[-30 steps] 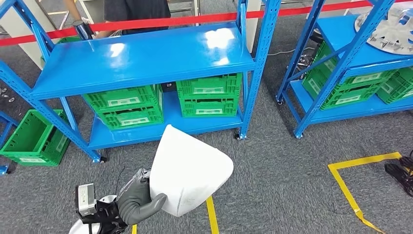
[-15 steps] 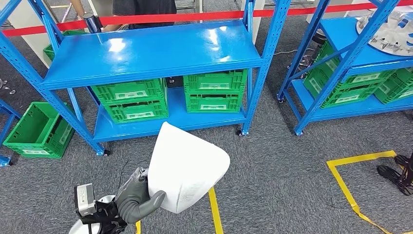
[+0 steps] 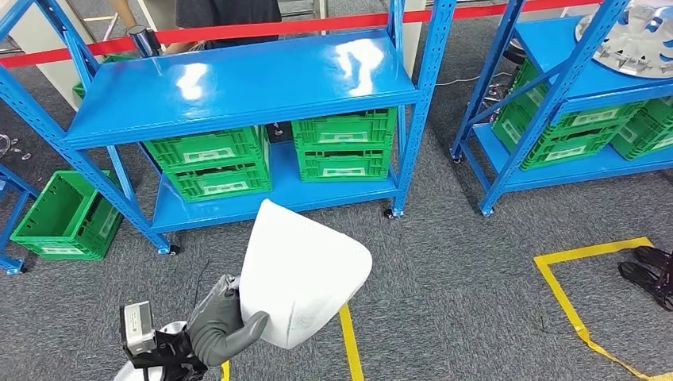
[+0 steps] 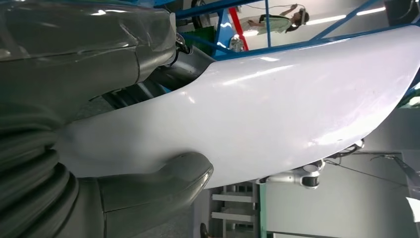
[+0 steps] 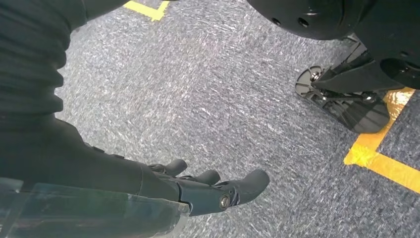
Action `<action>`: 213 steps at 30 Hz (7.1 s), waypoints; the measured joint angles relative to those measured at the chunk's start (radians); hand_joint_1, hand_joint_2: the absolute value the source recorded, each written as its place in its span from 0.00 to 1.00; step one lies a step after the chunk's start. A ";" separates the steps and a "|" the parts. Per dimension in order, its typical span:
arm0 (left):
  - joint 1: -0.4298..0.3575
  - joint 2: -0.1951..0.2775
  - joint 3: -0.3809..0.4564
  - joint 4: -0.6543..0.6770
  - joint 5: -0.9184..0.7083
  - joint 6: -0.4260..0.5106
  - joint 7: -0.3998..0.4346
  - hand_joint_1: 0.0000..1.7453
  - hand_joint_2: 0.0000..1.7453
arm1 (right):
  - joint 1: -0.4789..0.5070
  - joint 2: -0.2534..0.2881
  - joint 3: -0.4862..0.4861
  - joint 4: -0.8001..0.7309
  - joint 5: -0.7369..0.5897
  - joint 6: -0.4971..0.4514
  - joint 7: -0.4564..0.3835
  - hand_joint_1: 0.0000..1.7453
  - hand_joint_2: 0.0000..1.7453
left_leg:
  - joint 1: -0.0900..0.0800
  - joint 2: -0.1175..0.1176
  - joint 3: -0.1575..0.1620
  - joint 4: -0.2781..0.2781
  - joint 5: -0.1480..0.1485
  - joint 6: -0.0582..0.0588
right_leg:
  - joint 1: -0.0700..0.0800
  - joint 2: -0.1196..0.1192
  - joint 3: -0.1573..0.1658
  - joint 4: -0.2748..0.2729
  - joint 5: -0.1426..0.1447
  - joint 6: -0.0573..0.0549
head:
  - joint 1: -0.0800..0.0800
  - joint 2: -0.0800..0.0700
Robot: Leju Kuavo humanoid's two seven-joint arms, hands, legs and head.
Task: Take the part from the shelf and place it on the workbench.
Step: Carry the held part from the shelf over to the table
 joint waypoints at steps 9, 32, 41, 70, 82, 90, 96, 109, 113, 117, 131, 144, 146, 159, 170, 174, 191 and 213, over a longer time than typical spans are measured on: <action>0.009 0.001 0.018 -0.007 -0.006 0.015 -0.011 1.00 1.00 | -0.010 -0.007 0.037 -0.016 -0.008 -0.002 0.011 0.00 1.00 | -0.007 0.000 0.129 -0.295 0.128 0.049 | 0.008 0.000 -0.022 0.025 -0.013 0.025 | 0.002 0.000; 0.038 -0.011 0.021 0.011 -0.024 0.014 -0.021 1.00 1.00 | 0.026 -0.043 0.104 -0.044 -0.153 -0.088 -0.037 0.00 1.00 | 0.001 -0.001 0.032 -0.085 0.056 0.009 | 0.004 0.002 0.000 0.005 -0.004 0.001 | 0.001 0.000; 0.015 -0.011 0.014 0.028 -0.001 0.045 -0.005 1.00 1.00 | 0.046 -0.015 0.103 -0.186 -0.312 -0.105 -0.105 0.00 1.00 | -0.005 0.004 0.124 -0.298 0.135 0.056 | 0.010 0.004 -0.058 0.100 -0.050 0.016 | 0.004 0.000; 0.074 -0.014 0.083 0.007 -0.014 0.123 0.020 1.00 1.00 | 0.074 -0.014 0.366 -0.606 -0.712 -0.202 -0.169 0.00 1.00 | -0.013 0.003 0.113 -0.283 0.127 0.057 | 0.017 0.005 -0.029 0.035 -0.016 0.015 | 0.002 0.000; 0.083 -0.021 0.082 0.009 -0.003 0.126 0.020 1.00 1.00 | 0.064 -0.071 0.414 -0.641 -0.713 -0.190 -0.189 0.00 1.00 | -0.019 -0.002 0.106 -0.261 0.118 0.035 | 0.012 0.002 -0.021 0.023 -0.008 0.026 | 0.002 0.000; 0.087 -0.020 0.085 0.009 -0.002 0.127 0.020 1.00 1.00 | 0.064 -0.075 0.420 -0.649 -0.713 -0.190 -0.189 0.00 1.00 | -0.001 -0.001 -0.034 0.035 -0.024 0.000 | 0.006 0.002 -0.023 0.020 -0.002 -0.004 | -0.002 0.000; 0.085 -0.019 0.086 0.009 -0.002 0.127 0.020 1.00 1.00 | 0.062 -0.073 0.424 -0.654 -0.713 -0.189 -0.189 0.00 1.00 | -0.010 -0.001 0.099 -0.242 0.109 0.039 | 0.013 0.007 -0.021 0.018 0.000 0.001 | -0.001 0.000; 0.085 -0.023 0.085 0.009 -0.002 0.129 0.019 1.00 1.00 | 0.063 -0.082 0.432 -0.659 -0.714 -0.189 -0.189 0.00 1.00 | -0.008 0.002 0.123 -0.285 0.128 0.053 | -0.001 0.000 -0.083 0.128 -0.033 0.054 | 0.002 0.000; 0.085 -0.023 0.085 0.009 -0.002 0.129 0.020 1.00 1.00 | 0.063 -0.083 0.434 -0.660 -0.714 -0.189 -0.189 0.00 1.00 | -0.014 0.000 0.109 -0.260 0.114 0.029 | 0.003 0.002 -0.034 0.023 0.004 0.030 | 0.001 0.000; 0.085 -0.022 0.085 0.009 -0.002 0.129 0.020 1.00 1.00 | 0.062 -0.081 0.435 -0.660 -0.714 -0.189 -0.189 0.00 1.00 | -0.005 -0.001 0.076 -0.189 0.063 0.009 | -0.006 0.002 -0.034 0.021 0.009 0.009 | 0.000 0.000; 0.088 -0.018 0.087 0.007 -0.015 0.144 0.013 1.00 1.00 | 0.054 -0.079 0.447 -0.661 -0.665 -0.202 -0.247 0.00 1.00 | -0.010 -0.001 0.114 -0.273 0.113 0.021 | 0.006 0.005 -0.033 0.005 0.019 0.014 | 0.002 0.000; 0.091 -0.018 0.087 0.007 -0.019 0.147 0.008 1.00 1.00 | 0.040 -0.085 0.483 -0.659 -0.643 -0.223 -0.306 0.00 1.00 | -0.018 -0.004 0.109 -0.275 0.121 0.028 | 0.001 0.003 -0.032 -0.010 0.033 0.021 | 0.004 0.000; 0.091 -0.018 0.087 0.007 -0.019 0.146 0.008 1.00 1.00 | 0.039 -0.085 0.486 -0.659 -0.642 -0.227 -0.306 0.00 1.00 | -0.018 -0.003 0.109 -0.275 0.121 0.028 | 0.001 0.003 -0.033 -0.010 0.034 0.025 | 0.003 0.000; 0.092 -0.018 0.088 0.007 -0.019 0.142 0.008 1.00 1.00 | 0.040 -0.087 0.495 -0.659 -0.638 -0.250 -0.330 0.00 1.00 | -0.011 -0.002 0.109 -0.275 0.121 0.027 | 0.008 0.003 -0.033 -0.010 0.034 0.025 | 0.003 0.000; 0.092 -0.018 0.087 0.007 -0.019 0.141 0.005 1.00 1.00 | 0.040 -0.087 0.501 -0.659 -0.655 -0.230 -0.344 0.00 1.00 | -0.010 -0.002 0.109 -0.275 0.121 0.027 | 0.008 0.003 -0.034 -0.010 0.034 0.025 | 0.003 0.000; 0.093 -0.018 0.087 0.007 -0.019 0.141 0.004 1.00 1.00 | 0.040 -0.087 0.505 -0.658 -0.656 -0.229 -0.344 0.00 1.00 | -0.010 -0.002 0.109 -0.275 0.121 0.027 | 0.008 0.003 -0.034 -0.010 0.034 0.025 | 0.003 0.000; 0.094 -0.010 0.087 0.007 -0.020 0.142 -0.003 1.00 1.00 | 0.039 -0.083 0.511 -0.647 -0.679 -0.192 -0.360 0.00 1.00 | -0.015 0.005 0.112 -0.283 0.128 0.055 | -0.002 0.005 -0.046 0.008 0.024 0.039 | 0.004 0.000; 0.112 -0.003 0.086 0.008 -0.022 0.156 -0.011 1.00 1.00 | 0.029 -0.082 0.523 -0.626 -0.675 -0.190 -0.362 0.00 1.00 | -0.002 -0.001 -0.002 -0.003 0.000 0.005 | 0.003 0.065 -0.033 0.013 0.016 0.002 | 0.002 0.000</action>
